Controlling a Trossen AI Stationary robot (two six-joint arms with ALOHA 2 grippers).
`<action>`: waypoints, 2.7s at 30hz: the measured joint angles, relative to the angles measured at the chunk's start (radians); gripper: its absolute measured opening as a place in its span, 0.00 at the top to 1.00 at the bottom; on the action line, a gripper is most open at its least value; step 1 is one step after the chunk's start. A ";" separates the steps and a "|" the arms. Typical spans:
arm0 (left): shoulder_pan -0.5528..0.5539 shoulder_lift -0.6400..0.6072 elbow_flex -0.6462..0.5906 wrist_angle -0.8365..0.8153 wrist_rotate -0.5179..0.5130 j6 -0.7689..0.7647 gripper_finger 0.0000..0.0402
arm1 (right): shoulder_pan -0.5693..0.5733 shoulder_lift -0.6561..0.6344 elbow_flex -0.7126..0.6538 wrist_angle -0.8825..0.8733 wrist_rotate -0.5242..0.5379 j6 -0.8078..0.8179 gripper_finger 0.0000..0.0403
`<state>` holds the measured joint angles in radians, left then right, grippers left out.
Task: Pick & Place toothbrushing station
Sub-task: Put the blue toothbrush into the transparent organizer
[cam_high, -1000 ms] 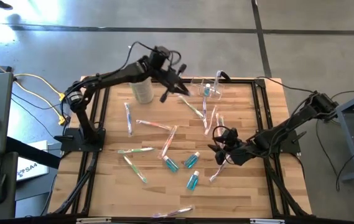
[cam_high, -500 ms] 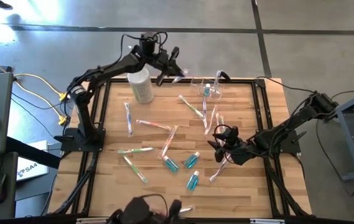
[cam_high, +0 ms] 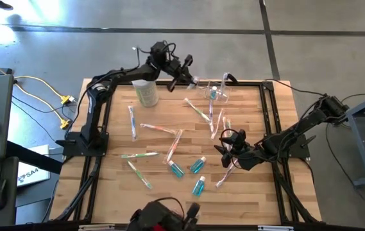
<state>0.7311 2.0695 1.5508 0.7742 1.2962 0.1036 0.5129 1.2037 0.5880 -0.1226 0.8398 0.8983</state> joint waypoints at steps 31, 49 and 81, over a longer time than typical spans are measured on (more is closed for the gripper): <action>-0.010 0.340 0.407 0.138 -0.320 -0.345 1.00 | 0.000 0.000 0.001 0.000 0.048 -0.143 0.49; -0.024 0.380 0.407 0.061 -0.423 -0.288 1.00 | 0.000 0.000 0.001 0.001 0.069 -0.144 0.49; -0.006 0.422 0.406 -0.068 -0.448 -0.230 1.00 | -0.001 0.000 0.001 0.007 0.047 -0.140 0.49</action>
<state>0.7254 2.4912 1.9568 0.7067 0.8478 -0.1261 0.5121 1.2037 0.5892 -0.1154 0.8871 0.7582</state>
